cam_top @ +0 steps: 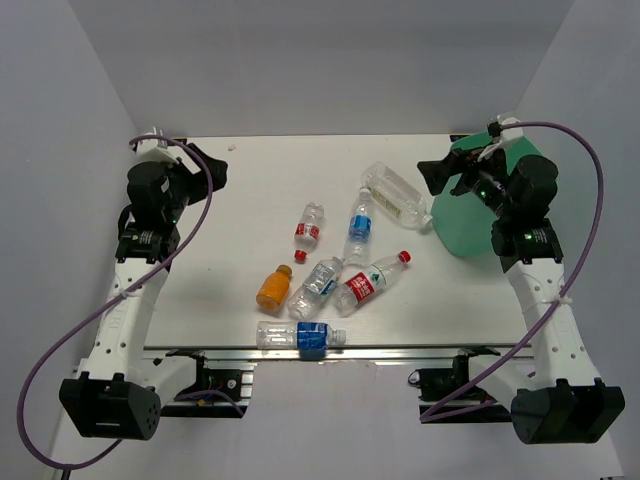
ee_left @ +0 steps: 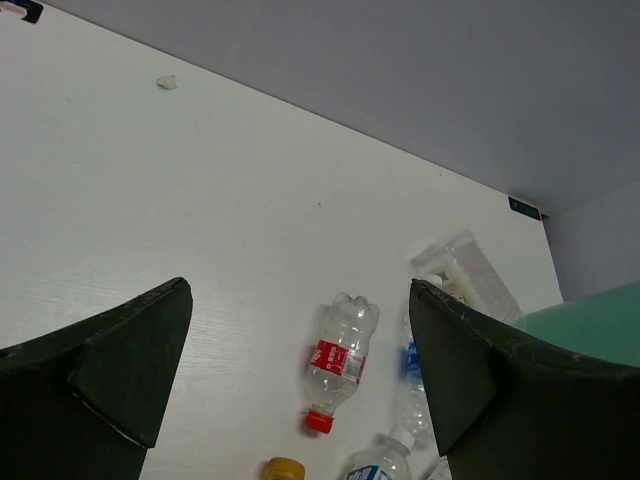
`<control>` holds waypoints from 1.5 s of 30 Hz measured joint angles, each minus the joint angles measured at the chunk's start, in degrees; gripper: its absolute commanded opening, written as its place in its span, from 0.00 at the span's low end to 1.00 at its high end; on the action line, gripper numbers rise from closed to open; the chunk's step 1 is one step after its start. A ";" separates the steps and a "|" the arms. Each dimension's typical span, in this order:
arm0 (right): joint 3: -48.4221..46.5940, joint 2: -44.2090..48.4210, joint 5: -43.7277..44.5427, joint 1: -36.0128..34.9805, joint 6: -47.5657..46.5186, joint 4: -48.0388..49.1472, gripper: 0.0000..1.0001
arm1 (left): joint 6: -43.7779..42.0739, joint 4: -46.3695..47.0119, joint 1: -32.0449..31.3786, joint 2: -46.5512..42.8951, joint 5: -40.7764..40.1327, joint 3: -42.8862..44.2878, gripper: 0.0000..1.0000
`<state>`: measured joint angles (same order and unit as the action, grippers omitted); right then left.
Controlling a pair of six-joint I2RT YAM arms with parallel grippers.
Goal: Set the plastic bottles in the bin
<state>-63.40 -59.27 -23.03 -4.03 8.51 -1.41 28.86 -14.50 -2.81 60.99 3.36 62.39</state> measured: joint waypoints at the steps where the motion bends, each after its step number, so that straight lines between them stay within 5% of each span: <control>1: 0.00 -0.02 -1.07 -0.04 -0.02 0.31 0.89 | -0.13 0.02 0.00 0.22 0.20 -0.22 0.98; 6: 0.00 -1.57 -9.49 -1.77 -1.73 1.40 0.89 | -0.61 -0.07 0.00 1.29 0.57 -2.14 0.98; 10: -1.51 -6.47 -10.10 -10.25 -5.35 0.59 0.89 | -1.03 0.42 0.02 1.38 0.70 -3.98 0.98; 15: -7.48 -18.53 -2.32 -21.70 -7.37 -3.80 0.89 | -1.03 2.95 0.00 1.40 1.90 -7.78 0.98; 26: -8.98 -38.56 33.42 -28.30 4.37 -10.91 0.89 | -2.71 6.38 0.00 4.11 3.61 -11.72 0.98; 34: -9.11 -47.95 40.19 -29.79 11.87 -11.13 0.89 | -3.26 7.41 0.00 8.35 5.53 -12.59 0.98; 37: -10.45 -52.39 41.35 -29.86 13.27 -10.67 0.78 | -3.37 7.80 0.00 8.37 6.78 -13.07 0.98; 38: -10.88 -53.66 41.59 -29.90 13.62 -10.47 0.62 | -3.37 7.96 0.00 8.37 7.10 -13.18 0.98; 42: -11.98 -53.46 41.99 -30.10 13.57 -8.98 0.33 | -3.48 8.15 0.00 8.35 8.13 -13.27 0.98; 45: -14.38 -51.71 41.86 -30.18 11.67 -8.26 0.29 | -3.65 8.15 0.00 8.35 8.57 -13.27 0.98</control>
<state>-77.78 -110.98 18.83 -34.22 20.18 -9.67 25.21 -6.35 -2.81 69.34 11.92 49.12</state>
